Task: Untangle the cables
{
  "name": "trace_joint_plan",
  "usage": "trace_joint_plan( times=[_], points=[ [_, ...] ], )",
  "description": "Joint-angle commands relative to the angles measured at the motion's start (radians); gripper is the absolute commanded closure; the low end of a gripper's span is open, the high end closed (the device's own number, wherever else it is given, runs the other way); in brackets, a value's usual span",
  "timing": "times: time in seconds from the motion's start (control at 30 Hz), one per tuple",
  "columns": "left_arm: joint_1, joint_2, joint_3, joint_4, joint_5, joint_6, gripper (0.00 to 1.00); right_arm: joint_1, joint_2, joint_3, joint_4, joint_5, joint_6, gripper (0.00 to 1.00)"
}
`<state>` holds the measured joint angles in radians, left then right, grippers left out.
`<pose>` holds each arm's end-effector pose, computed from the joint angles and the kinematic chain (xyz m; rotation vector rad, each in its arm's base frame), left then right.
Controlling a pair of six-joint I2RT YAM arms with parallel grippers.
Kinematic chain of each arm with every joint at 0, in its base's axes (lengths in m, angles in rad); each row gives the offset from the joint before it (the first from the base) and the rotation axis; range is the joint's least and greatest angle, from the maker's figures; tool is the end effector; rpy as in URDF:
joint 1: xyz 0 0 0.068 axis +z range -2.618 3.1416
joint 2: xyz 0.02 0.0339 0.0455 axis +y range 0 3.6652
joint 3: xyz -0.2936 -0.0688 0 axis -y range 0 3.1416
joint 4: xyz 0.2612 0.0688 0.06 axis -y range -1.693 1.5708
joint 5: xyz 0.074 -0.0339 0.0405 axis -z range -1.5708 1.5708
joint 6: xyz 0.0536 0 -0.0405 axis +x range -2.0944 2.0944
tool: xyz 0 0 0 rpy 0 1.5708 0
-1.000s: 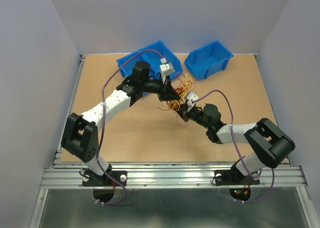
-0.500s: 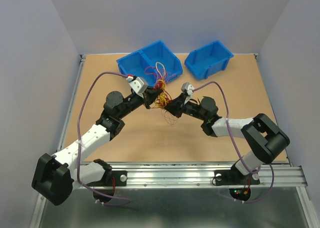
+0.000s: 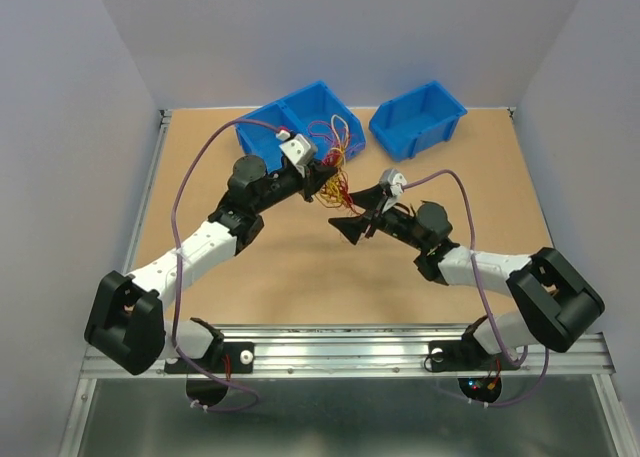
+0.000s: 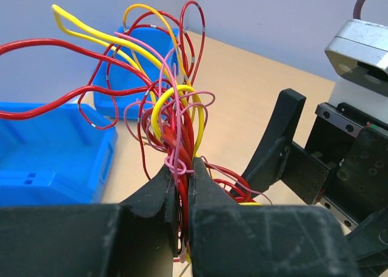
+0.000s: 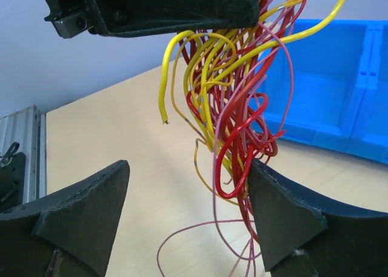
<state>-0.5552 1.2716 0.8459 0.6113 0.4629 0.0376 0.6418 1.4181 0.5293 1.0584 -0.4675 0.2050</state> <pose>0.2559 -0.1869 0.3633 0.7845 1.2155 -0.7463 0.2312 0.2029 0.2593 -0.7109 1.3214 1.0170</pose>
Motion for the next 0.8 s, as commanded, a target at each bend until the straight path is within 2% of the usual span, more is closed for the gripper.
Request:
trace_joint_plan(
  times=[0.0,0.07,0.13,0.23,0.27,0.3,0.4,0.5,0.53,0.57,0.6,0.7,0.77],
  points=[
    [-0.011,0.020,0.068,-0.036,0.088,0.045,1.00,0.001,-0.056,-0.034,0.049,0.096,-0.019,0.19],
    [-0.022,0.029,0.073,-0.048,0.089,0.061,1.00,0.001,-0.073,-0.049,0.051,0.165,-0.018,0.19],
    [-0.023,0.034,0.078,-0.058,0.095,0.068,0.99,0.001,-0.082,-0.063,0.057,0.234,-0.015,0.26],
    [-0.029,0.047,0.102,-0.105,0.125,0.077,0.98,0.001,-0.094,-0.075,0.077,0.295,-0.004,0.52],
    [-0.029,0.052,0.110,-0.116,0.152,0.082,0.96,0.002,-0.094,-0.080,0.078,0.303,-0.001,0.55],
    [-0.029,0.055,0.122,-0.126,0.160,0.087,0.94,0.001,-0.097,-0.080,0.080,0.311,0.000,0.69],
    [-0.029,0.066,0.133,-0.148,0.160,0.088,0.86,0.001,-0.103,-0.084,0.080,0.367,0.011,0.99],
    [-0.028,0.055,0.133,-0.151,0.132,0.090,0.73,-0.001,-0.119,-0.104,0.080,0.426,0.022,0.99],
    [-0.025,0.045,0.122,-0.142,0.134,0.091,0.61,-0.005,-0.133,-0.107,0.080,0.455,0.033,1.00],
    [-0.026,0.037,0.117,-0.137,0.132,0.091,0.61,-0.005,-0.140,-0.112,0.078,0.466,0.039,0.99],
    [-0.025,0.034,0.114,-0.136,0.131,0.093,0.55,-0.008,-0.151,-0.124,0.078,0.530,0.043,0.99],
    [-0.020,0.031,0.116,-0.136,0.114,0.081,0.48,-0.017,-0.192,-0.152,0.065,0.660,0.077,0.99],
    [-0.005,0.038,0.120,-0.136,0.117,0.068,0.48,-0.025,-0.234,-0.163,0.046,0.726,0.100,0.99]
  ],
)
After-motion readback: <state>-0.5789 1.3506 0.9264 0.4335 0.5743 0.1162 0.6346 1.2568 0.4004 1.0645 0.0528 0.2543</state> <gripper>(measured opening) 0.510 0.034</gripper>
